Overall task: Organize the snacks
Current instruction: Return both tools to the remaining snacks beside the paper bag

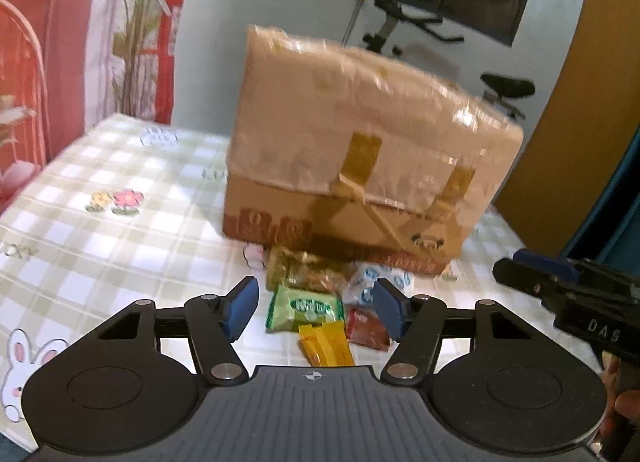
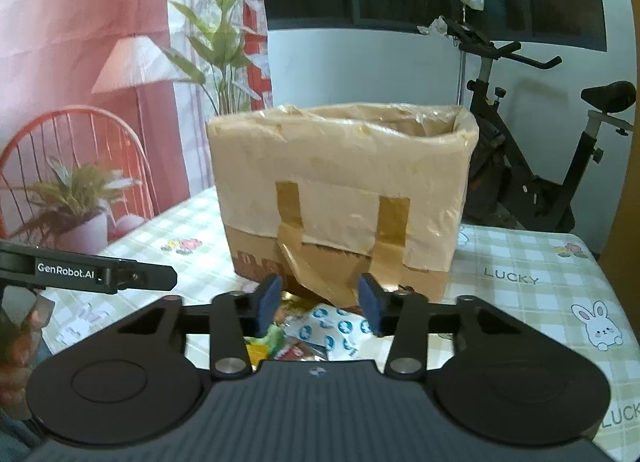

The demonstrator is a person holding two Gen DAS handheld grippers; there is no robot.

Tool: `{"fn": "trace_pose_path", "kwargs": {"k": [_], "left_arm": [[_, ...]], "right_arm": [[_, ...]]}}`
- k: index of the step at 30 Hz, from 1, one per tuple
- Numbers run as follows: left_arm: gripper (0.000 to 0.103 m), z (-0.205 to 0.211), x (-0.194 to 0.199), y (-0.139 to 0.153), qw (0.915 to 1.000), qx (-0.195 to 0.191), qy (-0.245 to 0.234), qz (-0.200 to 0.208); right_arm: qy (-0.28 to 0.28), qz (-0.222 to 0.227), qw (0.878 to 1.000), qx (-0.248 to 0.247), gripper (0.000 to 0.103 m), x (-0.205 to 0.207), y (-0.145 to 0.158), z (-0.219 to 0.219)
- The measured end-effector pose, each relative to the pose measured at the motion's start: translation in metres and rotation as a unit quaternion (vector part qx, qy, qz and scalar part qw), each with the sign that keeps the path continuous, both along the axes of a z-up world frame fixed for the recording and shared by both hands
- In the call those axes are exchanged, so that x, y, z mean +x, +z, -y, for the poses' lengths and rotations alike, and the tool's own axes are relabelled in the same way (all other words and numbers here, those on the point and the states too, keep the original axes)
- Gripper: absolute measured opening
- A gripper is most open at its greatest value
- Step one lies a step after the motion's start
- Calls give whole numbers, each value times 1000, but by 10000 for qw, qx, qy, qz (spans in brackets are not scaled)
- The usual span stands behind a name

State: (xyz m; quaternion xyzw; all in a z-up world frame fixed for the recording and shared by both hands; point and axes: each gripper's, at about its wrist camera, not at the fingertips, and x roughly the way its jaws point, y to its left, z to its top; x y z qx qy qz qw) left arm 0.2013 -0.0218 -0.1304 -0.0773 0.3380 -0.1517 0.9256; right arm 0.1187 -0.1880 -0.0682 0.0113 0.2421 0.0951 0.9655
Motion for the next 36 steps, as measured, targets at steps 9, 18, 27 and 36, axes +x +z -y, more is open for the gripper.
{"fn": "trace_pose_path", "kwargs": {"k": [9,18,27,36], "left_arm": [[66,31,28,-45,9961,441,-413,-642],[65,54,44,-80,9885,781,-725,-1074],[45,42,56,-79,9890,911,-490,-1058],[45,2,67,-78,9915,669,85,-1111]], "right_arm": [[38,-486,9985,236,34,32,-35,14],[145,-959,9944,409,34,58,-64,26],[462,-1166,9919,202,38,72,-76,28],[1339,-971,9827,-835,68,98,-87,4]]}}
